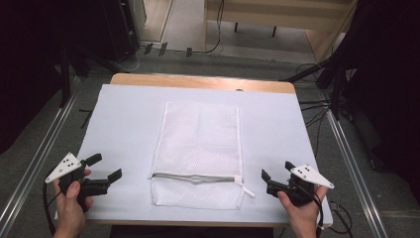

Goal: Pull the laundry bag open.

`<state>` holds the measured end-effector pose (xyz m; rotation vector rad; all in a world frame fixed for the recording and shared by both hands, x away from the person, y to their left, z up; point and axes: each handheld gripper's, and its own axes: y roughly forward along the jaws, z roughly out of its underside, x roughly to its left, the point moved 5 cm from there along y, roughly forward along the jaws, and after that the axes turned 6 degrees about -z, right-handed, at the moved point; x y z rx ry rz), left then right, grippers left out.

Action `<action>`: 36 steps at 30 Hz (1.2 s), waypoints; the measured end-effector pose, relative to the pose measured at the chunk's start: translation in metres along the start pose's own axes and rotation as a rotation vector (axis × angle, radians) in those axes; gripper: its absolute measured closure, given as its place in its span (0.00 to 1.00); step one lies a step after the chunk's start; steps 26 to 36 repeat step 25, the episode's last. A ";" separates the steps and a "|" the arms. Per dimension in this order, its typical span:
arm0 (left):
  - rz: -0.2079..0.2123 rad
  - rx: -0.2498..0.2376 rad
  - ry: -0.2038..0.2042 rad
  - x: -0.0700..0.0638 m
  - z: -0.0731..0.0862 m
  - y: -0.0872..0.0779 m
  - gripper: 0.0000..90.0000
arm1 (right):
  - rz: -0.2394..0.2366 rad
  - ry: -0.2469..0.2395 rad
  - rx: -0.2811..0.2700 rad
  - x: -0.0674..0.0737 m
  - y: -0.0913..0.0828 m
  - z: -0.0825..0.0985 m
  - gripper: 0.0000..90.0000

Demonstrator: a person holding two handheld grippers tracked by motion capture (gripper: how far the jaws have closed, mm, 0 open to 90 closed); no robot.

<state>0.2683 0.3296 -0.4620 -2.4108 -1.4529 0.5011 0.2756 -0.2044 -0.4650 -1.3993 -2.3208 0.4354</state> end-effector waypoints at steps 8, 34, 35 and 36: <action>-0.039 -0.003 0.025 0.011 0.003 0.000 0.00 | 0.039 0.036 -0.024 -0.034 -0.012 0.003 0.13; -0.070 0.005 0.015 0.020 0.005 0.000 0.00 | 0.114 0.093 -0.051 -0.066 -0.022 0.017 0.15; -0.070 0.005 0.015 0.020 0.005 0.000 0.00 | 0.114 0.093 -0.051 -0.066 -0.022 0.017 0.15; -0.070 0.005 0.015 0.020 0.005 0.000 0.00 | 0.114 0.093 -0.051 -0.066 -0.022 0.017 0.15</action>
